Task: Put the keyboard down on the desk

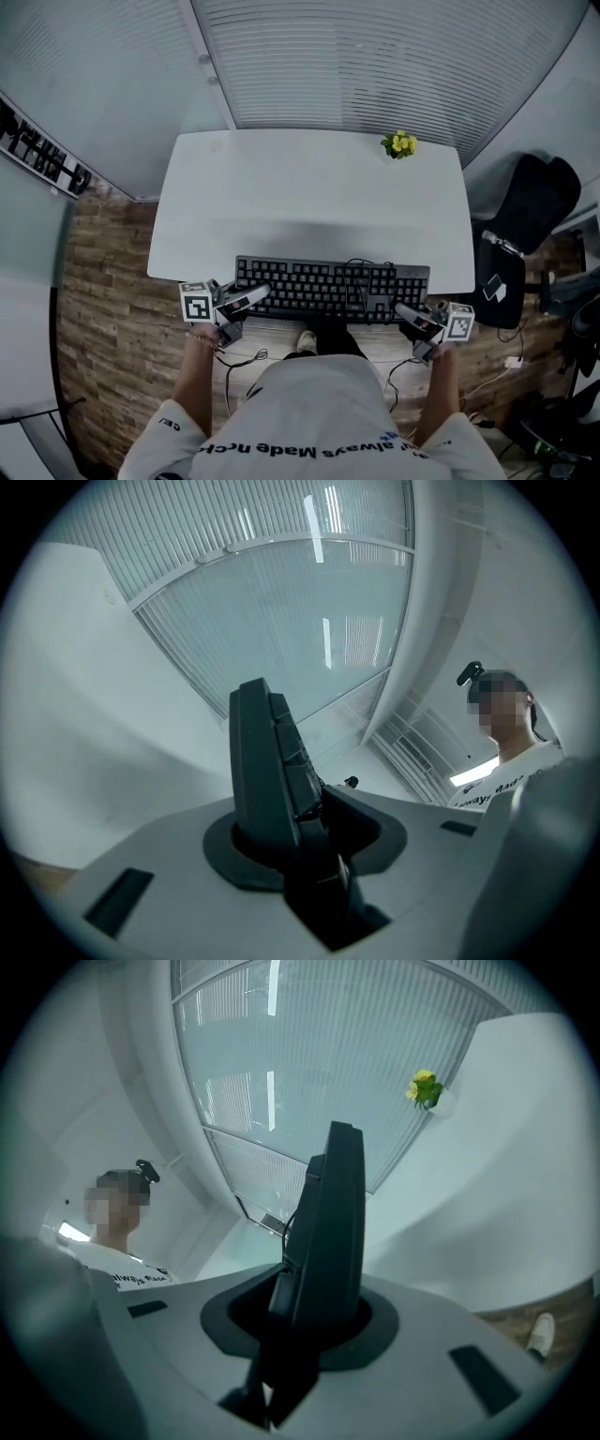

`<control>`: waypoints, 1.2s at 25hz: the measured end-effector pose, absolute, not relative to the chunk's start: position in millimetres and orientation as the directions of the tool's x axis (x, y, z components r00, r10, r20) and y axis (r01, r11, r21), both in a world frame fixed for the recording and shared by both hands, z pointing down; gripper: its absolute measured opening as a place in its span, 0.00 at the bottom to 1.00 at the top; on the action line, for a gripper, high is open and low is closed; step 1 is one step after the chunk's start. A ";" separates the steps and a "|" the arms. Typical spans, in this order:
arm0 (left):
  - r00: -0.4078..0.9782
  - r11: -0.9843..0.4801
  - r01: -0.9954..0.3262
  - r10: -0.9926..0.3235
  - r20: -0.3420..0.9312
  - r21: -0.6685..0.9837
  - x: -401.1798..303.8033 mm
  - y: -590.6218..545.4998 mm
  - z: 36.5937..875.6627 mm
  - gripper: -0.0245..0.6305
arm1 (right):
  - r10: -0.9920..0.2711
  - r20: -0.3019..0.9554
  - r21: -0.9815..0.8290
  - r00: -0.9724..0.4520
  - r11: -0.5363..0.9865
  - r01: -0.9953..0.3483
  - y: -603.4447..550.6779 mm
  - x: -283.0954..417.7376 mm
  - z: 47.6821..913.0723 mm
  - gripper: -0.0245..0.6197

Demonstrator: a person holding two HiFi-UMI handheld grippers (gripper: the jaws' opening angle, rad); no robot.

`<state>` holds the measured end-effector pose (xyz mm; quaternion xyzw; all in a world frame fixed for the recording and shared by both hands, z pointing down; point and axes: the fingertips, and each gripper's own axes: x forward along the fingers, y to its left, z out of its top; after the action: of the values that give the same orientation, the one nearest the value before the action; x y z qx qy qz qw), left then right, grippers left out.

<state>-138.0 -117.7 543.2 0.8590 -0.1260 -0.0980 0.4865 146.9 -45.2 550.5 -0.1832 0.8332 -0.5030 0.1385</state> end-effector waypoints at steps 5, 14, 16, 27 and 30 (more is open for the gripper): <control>0.952 -0.487 -0.128 -0.306 -0.032 0.864 -117.4 -157.2 544.1 0.25 | -0.452 -0.046 -0.894 -0.891 0.417 -0.166 -83.0 166.0 551.7 0.20; 0.953 -0.494 -0.138 -0.302 -0.020 0.859 -88.6 -211.2 536.2 0.25 | -0.469 -0.052 -0.905 -0.882 0.395 -0.157 -133.7 195.5 551.1 0.21; 0.952 -0.493 -0.145 -0.305 -0.014 0.858 -81.0 -224.1 534.6 0.25 | -0.472 -0.058 -0.913 -0.880 0.381 -0.145 -145.7 204.6 553.2 0.21; 0.948 -0.472 -0.169 -0.319 0.011 0.865 -37.6 -281.9 538.1 0.26 | -0.462 -0.039 -0.920 -0.886 0.362 -0.148 -208.4 246.6 556.7 0.21; 0.945 -0.468 -0.179 -0.326 0.020 0.865 -28.1 -292.6 542.1 0.26 | -0.454 -0.028 -0.912 -0.890 0.376 -0.163 -221.4 255.4 558.5 0.21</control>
<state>-28.1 -292.6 542.1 0.8535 -0.1479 -0.0739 0.4941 255.4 -221.4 558.5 -0.1887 0.8179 -0.5256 0.1386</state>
